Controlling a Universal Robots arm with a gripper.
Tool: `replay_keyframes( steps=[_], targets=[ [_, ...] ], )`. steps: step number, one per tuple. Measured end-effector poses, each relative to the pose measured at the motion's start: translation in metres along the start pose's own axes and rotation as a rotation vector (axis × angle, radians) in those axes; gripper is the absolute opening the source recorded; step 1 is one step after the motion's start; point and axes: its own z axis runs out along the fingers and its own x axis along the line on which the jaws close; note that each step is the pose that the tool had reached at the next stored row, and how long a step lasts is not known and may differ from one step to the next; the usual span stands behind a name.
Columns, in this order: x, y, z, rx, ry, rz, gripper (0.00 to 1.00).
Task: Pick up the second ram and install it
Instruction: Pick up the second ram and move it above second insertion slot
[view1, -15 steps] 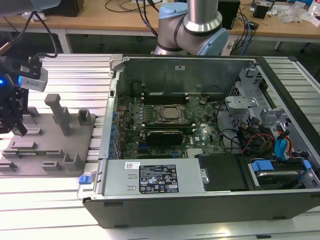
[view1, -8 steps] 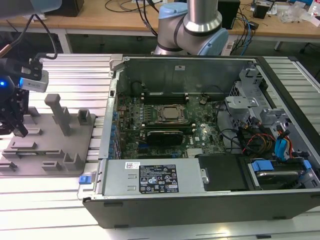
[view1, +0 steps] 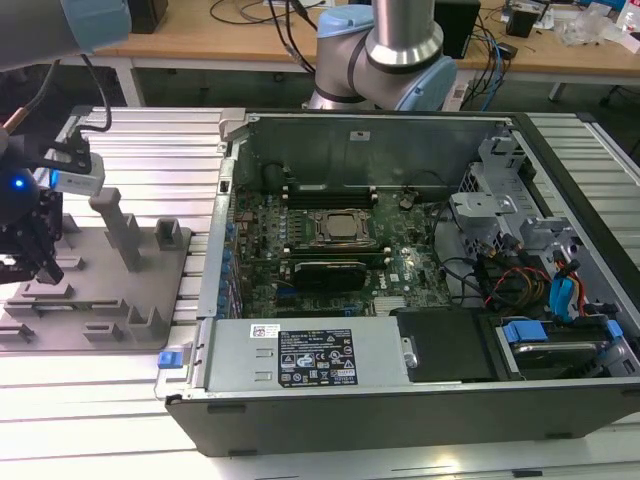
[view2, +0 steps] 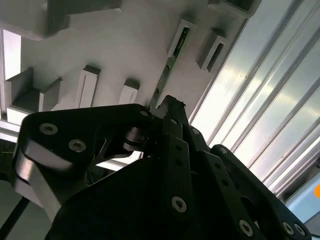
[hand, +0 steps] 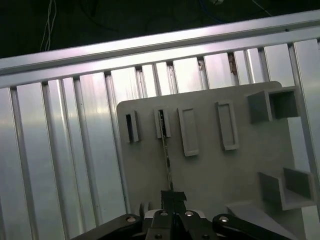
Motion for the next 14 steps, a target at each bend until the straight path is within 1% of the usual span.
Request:
replay_keyframes(
  steps=[3,5,6,8,11,14],
  targets=[
    [0.0006,0.0034,0.0029,0.0,0.0008,-0.012,0.08],
    [0.0013,0.0075,0.009,0.0,0.0016,-0.03,0.08],
    [0.0015,0.0085,0.0132,0.0002,0.0022,-0.047,0.08],
    [0.0016,0.0092,0.0167,0.0004,0.0027,-0.061,0.08],
    [0.0019,0.0118,0.0268,0.0026,0.0037,-0.093,0.08],
    [0.0018,0.0143,0.0293,0.003,0.0038,-0.098,0.08]
  ],
)
